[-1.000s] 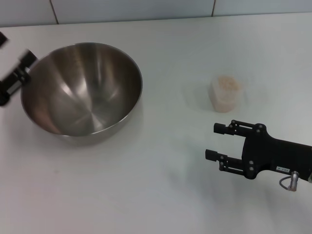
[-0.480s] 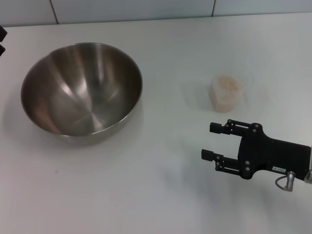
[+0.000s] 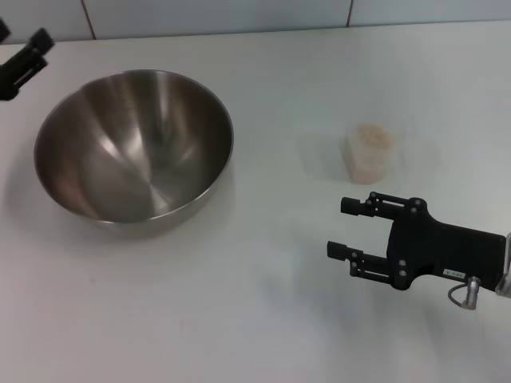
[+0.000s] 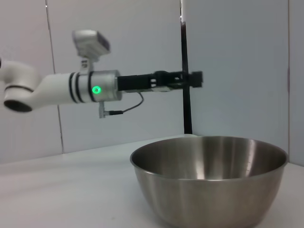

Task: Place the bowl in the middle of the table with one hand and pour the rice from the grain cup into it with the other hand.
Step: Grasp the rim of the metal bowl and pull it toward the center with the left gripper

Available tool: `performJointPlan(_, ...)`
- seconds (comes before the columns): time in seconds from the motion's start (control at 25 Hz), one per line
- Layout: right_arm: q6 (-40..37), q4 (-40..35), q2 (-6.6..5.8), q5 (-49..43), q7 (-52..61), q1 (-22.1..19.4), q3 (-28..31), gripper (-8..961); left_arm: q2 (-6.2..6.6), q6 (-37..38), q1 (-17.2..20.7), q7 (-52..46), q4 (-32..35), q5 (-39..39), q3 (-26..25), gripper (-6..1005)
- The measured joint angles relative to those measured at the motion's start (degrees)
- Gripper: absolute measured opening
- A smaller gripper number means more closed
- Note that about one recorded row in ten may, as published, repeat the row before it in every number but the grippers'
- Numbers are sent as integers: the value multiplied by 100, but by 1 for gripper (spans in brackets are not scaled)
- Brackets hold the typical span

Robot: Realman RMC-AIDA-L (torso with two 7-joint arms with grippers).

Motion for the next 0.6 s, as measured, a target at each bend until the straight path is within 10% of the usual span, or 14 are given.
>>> performJointPlan(0.24, 1, -1, 0, 0, -2, -1, 27, 658, 17, -1136, 189, -1872, 1444, 623, 1482, 775)
performJointPlan(0.6, 3, -1, -1, 0, -11, -3, 53, 658, 18, -1329, 92, -3426, 2290, 2317, 1751, 774)
